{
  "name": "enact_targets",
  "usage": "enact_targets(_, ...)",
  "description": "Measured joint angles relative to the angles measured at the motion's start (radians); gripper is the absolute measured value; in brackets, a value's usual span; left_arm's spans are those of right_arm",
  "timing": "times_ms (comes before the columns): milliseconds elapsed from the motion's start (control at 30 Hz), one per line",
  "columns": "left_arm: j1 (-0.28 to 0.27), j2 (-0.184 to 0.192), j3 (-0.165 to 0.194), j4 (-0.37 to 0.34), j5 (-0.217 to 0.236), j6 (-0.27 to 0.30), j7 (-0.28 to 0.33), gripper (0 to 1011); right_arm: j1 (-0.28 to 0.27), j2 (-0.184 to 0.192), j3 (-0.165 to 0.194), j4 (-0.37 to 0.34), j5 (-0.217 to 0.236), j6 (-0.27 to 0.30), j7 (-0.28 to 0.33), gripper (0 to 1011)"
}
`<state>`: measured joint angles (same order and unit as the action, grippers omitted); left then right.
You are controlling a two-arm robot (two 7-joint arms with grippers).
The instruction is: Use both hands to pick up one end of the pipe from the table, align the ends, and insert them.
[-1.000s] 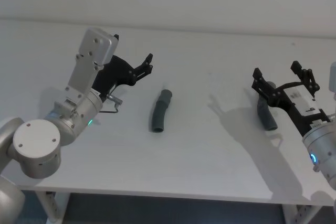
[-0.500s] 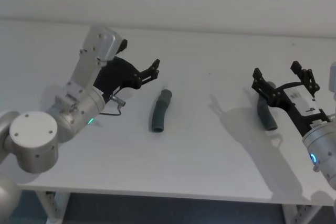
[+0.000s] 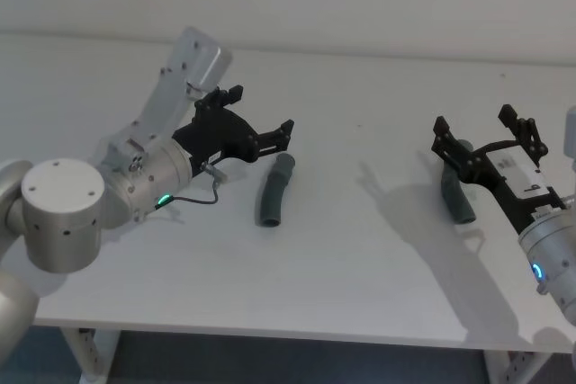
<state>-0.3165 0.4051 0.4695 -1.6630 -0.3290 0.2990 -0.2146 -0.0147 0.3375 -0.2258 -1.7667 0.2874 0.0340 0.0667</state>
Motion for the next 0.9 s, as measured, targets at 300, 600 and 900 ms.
enact_targets(300,-0.023,-0.015,0.008,0.004,-0.009,0.089,-0.010,1001,0.000,0.000,0.000,0.000,0.000,0.000,0.000,997)
enact_targets(600,-0.025,-0.034,0.011,0.016,-0.008,0.136,-0.004,1001,0.000,0.000,0.000,0.000,0.000,0.000,0.000,998)
enact_targets(900,-0.023,-0.053,0.012,0.031,-0.004,0.170,0.011,1001,0.000,0.000,0.000,0.000,0.000,0.000,0.000,998)
